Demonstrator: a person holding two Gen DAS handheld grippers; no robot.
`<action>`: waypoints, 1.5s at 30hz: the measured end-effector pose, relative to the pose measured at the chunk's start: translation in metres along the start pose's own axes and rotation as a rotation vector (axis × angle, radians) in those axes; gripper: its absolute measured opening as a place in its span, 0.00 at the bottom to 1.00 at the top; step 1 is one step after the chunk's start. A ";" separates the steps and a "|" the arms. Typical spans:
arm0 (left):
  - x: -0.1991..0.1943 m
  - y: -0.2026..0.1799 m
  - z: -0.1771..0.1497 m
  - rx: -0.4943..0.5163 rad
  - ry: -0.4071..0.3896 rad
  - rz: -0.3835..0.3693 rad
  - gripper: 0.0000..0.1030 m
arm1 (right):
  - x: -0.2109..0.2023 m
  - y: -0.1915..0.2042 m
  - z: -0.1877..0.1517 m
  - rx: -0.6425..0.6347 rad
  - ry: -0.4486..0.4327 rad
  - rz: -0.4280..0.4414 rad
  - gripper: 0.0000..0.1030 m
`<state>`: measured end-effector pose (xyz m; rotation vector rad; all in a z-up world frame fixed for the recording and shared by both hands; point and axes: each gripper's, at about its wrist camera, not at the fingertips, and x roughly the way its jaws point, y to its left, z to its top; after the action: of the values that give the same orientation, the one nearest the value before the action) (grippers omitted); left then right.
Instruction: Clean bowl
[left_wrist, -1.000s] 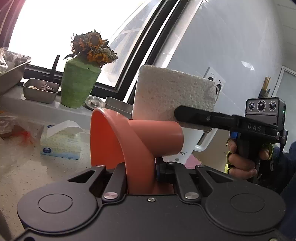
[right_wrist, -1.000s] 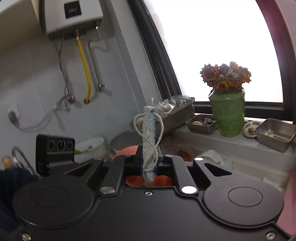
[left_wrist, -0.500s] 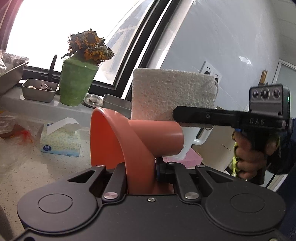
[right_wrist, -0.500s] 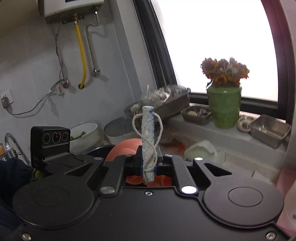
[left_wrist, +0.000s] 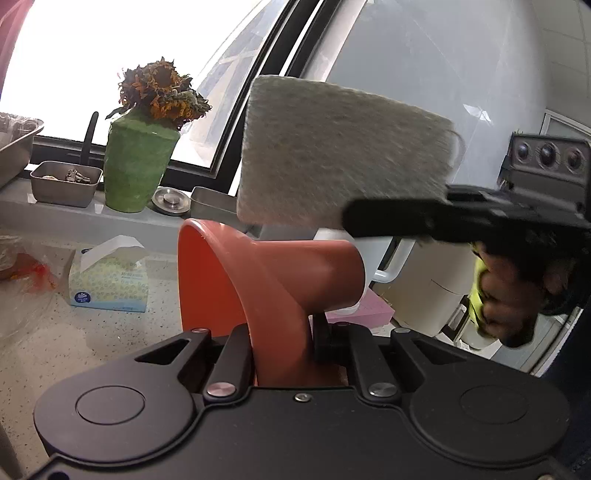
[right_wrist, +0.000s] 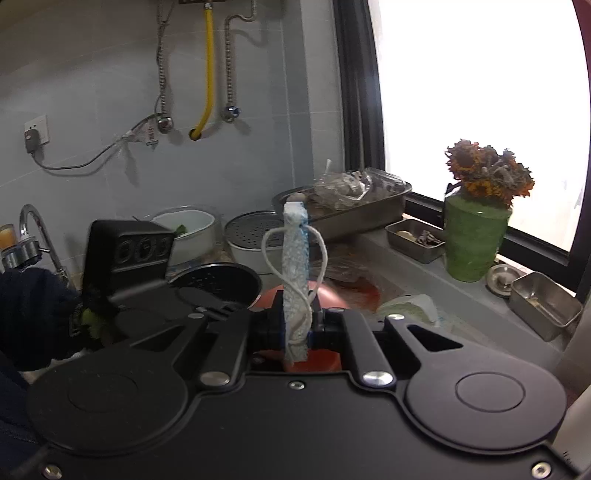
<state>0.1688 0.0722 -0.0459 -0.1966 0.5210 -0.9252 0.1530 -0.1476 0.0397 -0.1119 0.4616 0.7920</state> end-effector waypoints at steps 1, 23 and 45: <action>0.000 -0.001 0.000 0.006 0.002 -0.001 0.11 | 0.003 -0.004 0.001 0.003 0.010 0.001 0.11; -0.011 -0.016 0.007 0.118 0.059 -0.012 0.11 | 0.041 -0.021 -0.105 -0.909 0.067 -0.230 0.11; -0.012 0.000 0.013 -0.154 -0.094 -0.115 0.11 | 0.052 -0.014 -0.143 -1.060 0.014 -0.219 0.11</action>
<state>0.1696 0.0809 -0.0312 -0.4110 0.4974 -0.9833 0.1438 -0.1613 -0.1121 -1.1320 -0.0036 0.7488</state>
